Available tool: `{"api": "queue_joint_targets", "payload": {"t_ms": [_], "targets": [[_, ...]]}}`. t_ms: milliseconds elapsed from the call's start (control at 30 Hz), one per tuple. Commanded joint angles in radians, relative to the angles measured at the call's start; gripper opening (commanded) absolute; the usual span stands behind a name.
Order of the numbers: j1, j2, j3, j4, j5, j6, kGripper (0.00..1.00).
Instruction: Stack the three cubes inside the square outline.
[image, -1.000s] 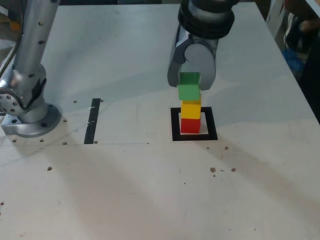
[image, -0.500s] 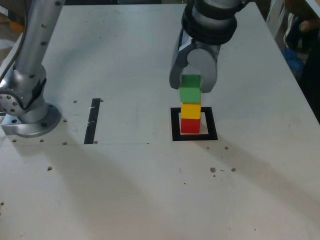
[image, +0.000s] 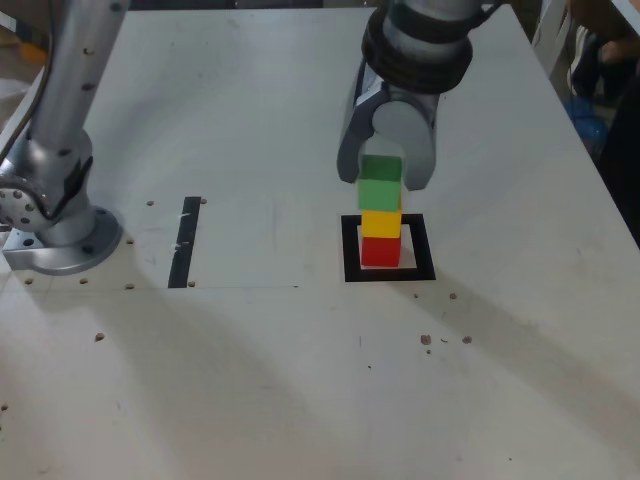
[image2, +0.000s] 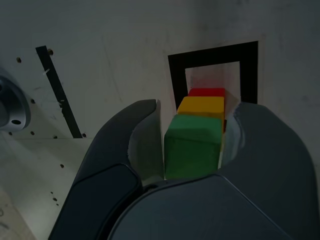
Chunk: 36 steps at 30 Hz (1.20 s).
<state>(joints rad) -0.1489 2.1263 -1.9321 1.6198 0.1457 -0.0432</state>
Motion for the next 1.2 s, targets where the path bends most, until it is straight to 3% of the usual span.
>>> {"api": "queue_joint_targets", "payload": {"t_ms": [0, 100, 200, 333, 500, 667, 833, 933, 1167], "targets": [[0.002, 0.009, 0.002, 0.010, -0.006, 0.002, 0.80], [0.002, 0.007, 0.003, 0.010, -0.007, 0.002, 0.93], [0.002, -0.004, 0.004, 0.011, -0.005, 0.002, 0.98], [-0.006, -0.060, 0.007, 0.013, 0.006, 0.002, 0.99], [-0.027, -0.219, 0.054, 0.015, 0.019, 0.002, 0.99], [-0.027, -0.383, 0.205, 0.013, 0.004, 0.001, 0.99], [-0.021, -0.477, 0.400, 0.000, -0.003, -0.011, 0.99], [-0.019, -0.522, 0.553, -0.052, -0.015, -0.035, 0.99], [-0.018, -0.600, 0.904, -0.309, -0.087, -0.061, 0.99]]}}
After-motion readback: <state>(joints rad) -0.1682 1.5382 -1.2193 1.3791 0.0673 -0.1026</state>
